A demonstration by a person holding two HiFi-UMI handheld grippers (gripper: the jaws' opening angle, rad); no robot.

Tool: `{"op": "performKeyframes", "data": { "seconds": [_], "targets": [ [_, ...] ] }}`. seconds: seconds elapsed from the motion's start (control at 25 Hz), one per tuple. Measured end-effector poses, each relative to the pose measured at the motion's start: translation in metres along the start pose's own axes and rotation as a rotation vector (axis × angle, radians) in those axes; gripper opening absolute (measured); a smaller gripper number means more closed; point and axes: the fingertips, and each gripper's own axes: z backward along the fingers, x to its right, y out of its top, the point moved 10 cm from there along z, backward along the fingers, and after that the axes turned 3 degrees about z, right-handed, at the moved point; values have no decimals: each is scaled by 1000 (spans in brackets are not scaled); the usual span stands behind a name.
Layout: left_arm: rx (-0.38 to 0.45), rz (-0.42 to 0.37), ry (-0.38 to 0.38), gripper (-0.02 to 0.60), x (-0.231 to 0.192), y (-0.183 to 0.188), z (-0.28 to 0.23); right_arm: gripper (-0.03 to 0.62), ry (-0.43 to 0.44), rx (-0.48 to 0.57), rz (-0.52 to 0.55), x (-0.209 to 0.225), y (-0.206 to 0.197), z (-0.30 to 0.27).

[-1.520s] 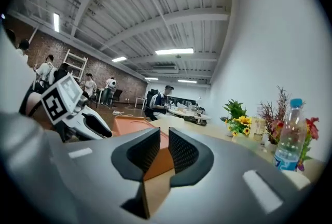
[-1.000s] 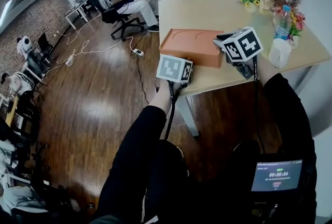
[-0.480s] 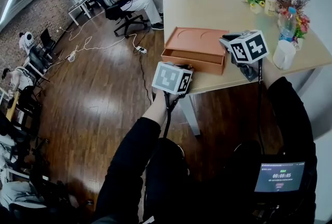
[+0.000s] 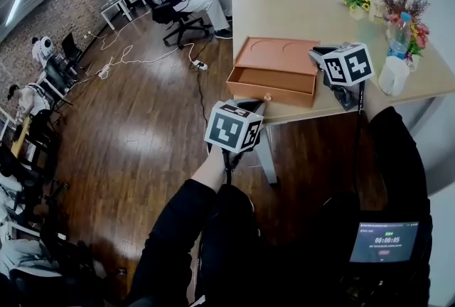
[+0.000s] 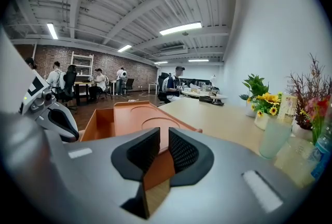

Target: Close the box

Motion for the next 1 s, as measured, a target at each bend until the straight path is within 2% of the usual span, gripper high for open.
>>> {"op": "performKeyframes", "data": {
  "seconds": [0.12, 0.24, 0.36, 0.4, 0.48, 0.56, 0.6, 0.64, 0.72, 0.76, 0.84, 0.92, 1.0],
  "targets": [
    [129, 55, 8, 1, -1, -3, 18, 54, -31, 38, -3, 0, 1, 10],
    [227, 38, 68, 17, 0, -7, 32, 54, -66, 188, -67, -3, 8, 45],
    [221, -31, 103, 205, 4, -13, 25, 54, -53, 268, -82, -17, 7, 77],
    [209, -59, 116, 230, 5, -13, 21, 54, -38, 266, -72, -23, 4, 83],
    [201, -102, 137, 232, 0, -12, 16, 54, 3, 232, -27, -42, -7, 89],
    [247, -104, 138, 232, -16, -8, 22, 54, 32, 191, 43, -69, -23, 91],
    [289, -101, 124, 232, -27, -6, 28, 62, 32, 178, 79, -82, -31, 93],
    [332, -110, 101, 232, -40, -3, 34, 99, 25, 172, 111, -93, -39, 94],
    [382, -175, 33, 235, -67, 2, 37, 198, -2, 163, 156, -106, -52, 93],
    [384, -222, -16, 267, -81, 4, 34, 259, -13, 156, 165, -108, -56, 89],
    [336, -316, -132, 372, -105, 5, 19, 364, -27, 136, 155, -106, -63, 79],
    [231, -382, -220, 421, -122, 4, -2, 411, -23, 116, 126, -100, -65, 70],
    [159, -396, -276, 460, -136, 3, -21, 444, 3, 89, 93, -92, -65, 59]
  ]
}}
